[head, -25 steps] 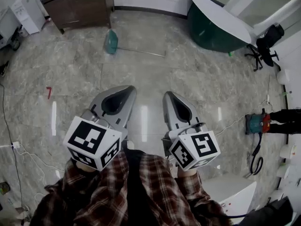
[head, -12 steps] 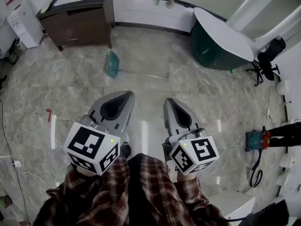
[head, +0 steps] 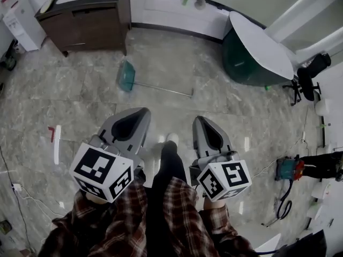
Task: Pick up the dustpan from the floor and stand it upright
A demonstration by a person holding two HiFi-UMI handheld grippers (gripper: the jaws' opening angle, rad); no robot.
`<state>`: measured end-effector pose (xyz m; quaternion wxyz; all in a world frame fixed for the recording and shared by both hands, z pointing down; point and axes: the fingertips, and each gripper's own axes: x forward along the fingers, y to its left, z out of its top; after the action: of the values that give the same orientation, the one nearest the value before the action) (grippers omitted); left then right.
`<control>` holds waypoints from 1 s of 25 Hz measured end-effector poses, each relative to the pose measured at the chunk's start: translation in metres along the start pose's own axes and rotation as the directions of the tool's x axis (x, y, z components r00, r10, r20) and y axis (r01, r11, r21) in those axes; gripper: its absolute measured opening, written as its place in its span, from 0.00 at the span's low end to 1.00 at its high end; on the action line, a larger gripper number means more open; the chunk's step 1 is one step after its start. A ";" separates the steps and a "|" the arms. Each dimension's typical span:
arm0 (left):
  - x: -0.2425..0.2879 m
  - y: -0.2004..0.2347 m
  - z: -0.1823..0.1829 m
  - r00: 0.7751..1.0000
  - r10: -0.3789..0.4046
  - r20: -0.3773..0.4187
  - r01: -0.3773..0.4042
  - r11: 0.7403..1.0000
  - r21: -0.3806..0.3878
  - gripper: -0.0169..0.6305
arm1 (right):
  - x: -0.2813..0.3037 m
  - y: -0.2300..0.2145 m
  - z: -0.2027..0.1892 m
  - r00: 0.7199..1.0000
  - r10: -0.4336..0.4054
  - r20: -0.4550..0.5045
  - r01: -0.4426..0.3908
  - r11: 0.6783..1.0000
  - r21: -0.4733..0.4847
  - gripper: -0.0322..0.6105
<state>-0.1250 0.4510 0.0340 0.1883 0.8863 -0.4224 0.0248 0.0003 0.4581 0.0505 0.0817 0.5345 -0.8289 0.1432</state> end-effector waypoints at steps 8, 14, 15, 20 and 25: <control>0.104 0.025 0.045 0.996 0.074 0.049 -0.073 0.997 -0.037 0.05 | 0.072 -0.088 0.048 0.998 0.058 -0.003 -0.058 0.998 -0.036 0.07; 0.199 0.036 0.081 0.984 0.161 0.073 -0.158 0.986 -0.048 0.05 | 0.129 -0.170 0.089 0.990 0.137 -0.031 -0.139 0.988 -0.068 0.07; 0.209 0.039 0.083 0.980 0.183 0.072 -0.180 0.982 -0.055 0.05 | 0.136 -0.182 0.094 0.988 0.152 -0.036 -0.154 0.985 -0.075 0.07; 0.234 0.060 0.081 0.949 0.311 0.053 -0.305 0.947 -0.105 0.05 | 0.168 -0.230 0.099 0.975 0.205 -0.082 -0.211 0.974 -0.084 0.07; 0.249 0.079 0.072 0.934 0.357 0.017 -0.352 0.928 -0.124 0.05 | 0.196 -0.244 0.080 0.964 0.227 -0.139 -0.235 0.971 -0.043 0.07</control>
<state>-0.0331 0.1965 0.0422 0.2249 0.7829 -0.5799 0.0160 0.1422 0.1681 0.0683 0.1356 0.4205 -0.8823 0.1625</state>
